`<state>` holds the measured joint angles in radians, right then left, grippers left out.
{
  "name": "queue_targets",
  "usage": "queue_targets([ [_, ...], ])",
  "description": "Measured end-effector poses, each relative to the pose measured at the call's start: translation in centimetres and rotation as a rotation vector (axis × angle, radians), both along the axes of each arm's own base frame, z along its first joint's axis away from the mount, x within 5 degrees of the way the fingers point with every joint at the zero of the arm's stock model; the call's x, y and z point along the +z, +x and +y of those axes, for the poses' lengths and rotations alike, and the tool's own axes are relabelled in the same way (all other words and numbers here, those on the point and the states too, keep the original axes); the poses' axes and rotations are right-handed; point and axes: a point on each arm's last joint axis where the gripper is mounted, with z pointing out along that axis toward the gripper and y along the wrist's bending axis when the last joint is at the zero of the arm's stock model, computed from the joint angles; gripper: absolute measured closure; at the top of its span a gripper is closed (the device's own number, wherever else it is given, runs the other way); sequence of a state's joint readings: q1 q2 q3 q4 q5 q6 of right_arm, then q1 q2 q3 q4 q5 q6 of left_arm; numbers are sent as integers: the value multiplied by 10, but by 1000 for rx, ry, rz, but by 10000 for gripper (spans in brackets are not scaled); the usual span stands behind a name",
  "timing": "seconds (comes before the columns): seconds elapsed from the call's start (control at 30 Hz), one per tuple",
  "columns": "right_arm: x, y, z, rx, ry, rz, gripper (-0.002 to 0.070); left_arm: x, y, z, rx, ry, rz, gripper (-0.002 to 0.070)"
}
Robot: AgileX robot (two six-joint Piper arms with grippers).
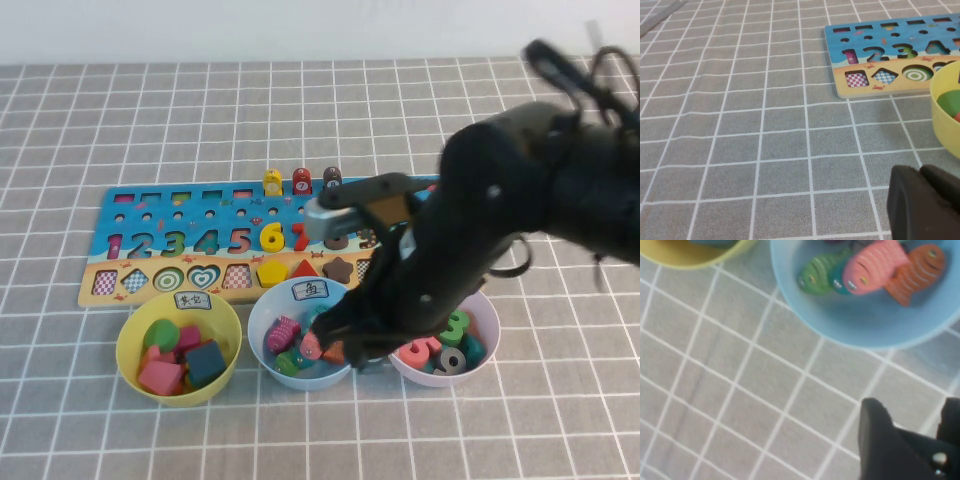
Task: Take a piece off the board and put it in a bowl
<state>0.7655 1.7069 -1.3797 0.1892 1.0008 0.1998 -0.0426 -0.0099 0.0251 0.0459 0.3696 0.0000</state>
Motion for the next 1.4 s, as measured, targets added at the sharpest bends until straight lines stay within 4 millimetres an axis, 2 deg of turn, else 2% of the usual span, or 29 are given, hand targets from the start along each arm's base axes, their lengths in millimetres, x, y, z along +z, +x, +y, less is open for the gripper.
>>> queue_targets([
  [0.23,-13,4,25,-6,8,9,463,0,0,0,0,0,0,676],
  [0.4,-18,12,35,-38,20,6,463,0,0,0,2,-5,0,676],
  [1.0,-41,28,47,-72,20,-36,463,0,0,0,0,0,0,676],
  [1.4,-42,32,49,-72,37,-72,463,0,0,0,0,0,0,676],
])
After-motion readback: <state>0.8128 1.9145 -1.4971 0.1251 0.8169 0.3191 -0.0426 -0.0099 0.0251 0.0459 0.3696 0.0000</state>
